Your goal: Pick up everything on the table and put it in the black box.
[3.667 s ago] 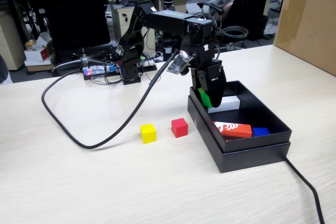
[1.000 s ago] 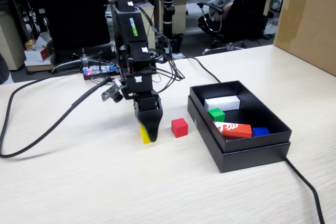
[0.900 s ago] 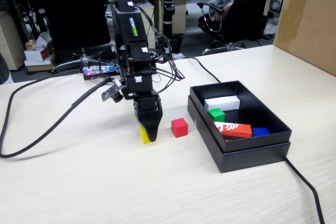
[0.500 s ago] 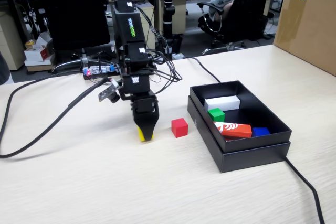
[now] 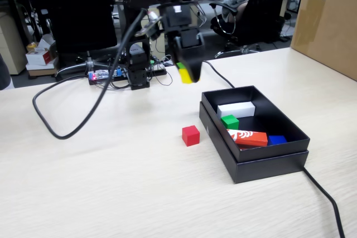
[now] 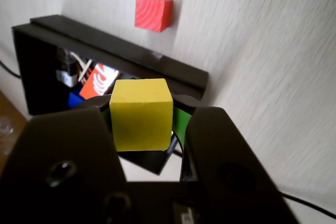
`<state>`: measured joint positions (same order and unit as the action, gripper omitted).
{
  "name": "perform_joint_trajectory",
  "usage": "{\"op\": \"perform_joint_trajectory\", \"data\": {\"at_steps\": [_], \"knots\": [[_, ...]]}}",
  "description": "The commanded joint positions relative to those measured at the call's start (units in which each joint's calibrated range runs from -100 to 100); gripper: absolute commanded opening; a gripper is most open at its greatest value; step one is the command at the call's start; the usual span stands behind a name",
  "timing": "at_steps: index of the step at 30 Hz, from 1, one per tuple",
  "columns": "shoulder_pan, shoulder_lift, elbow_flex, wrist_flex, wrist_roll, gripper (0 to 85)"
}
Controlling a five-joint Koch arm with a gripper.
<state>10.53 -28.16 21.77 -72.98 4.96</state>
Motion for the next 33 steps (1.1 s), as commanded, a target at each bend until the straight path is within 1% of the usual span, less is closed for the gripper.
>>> {"op": "perform_joint_trajectory", "data": {"at_steps": [1,3,7,8,11,14,19,21,25,31,33], "knots": [[2.98,-2.77,6.79,-0.07,1.51,0.9],[4.69,0.22,8.78,0.02,2.2,0.9],[6.3,7.56,13.32,0.28,2.93,0.9],[6.59,21.67,18.21,2.09,3.71,0.9],[6.45,29.25,16.67,4.94,4.44,0.9],[6.15,31.54,13.59,7.62,4.44,1.1],[5.76,32.57,10.78,8.92,4.44,1.2],[5.57,33.26,8.51,9.18,4.3,12.4],[5.42,33.61,4.61,9.69,4.15,19.8],[5.13,31.54,4.52,9.69,4.1,35.0],[5.03,29.7,5.61,9.69,4.15,35.2]]}}
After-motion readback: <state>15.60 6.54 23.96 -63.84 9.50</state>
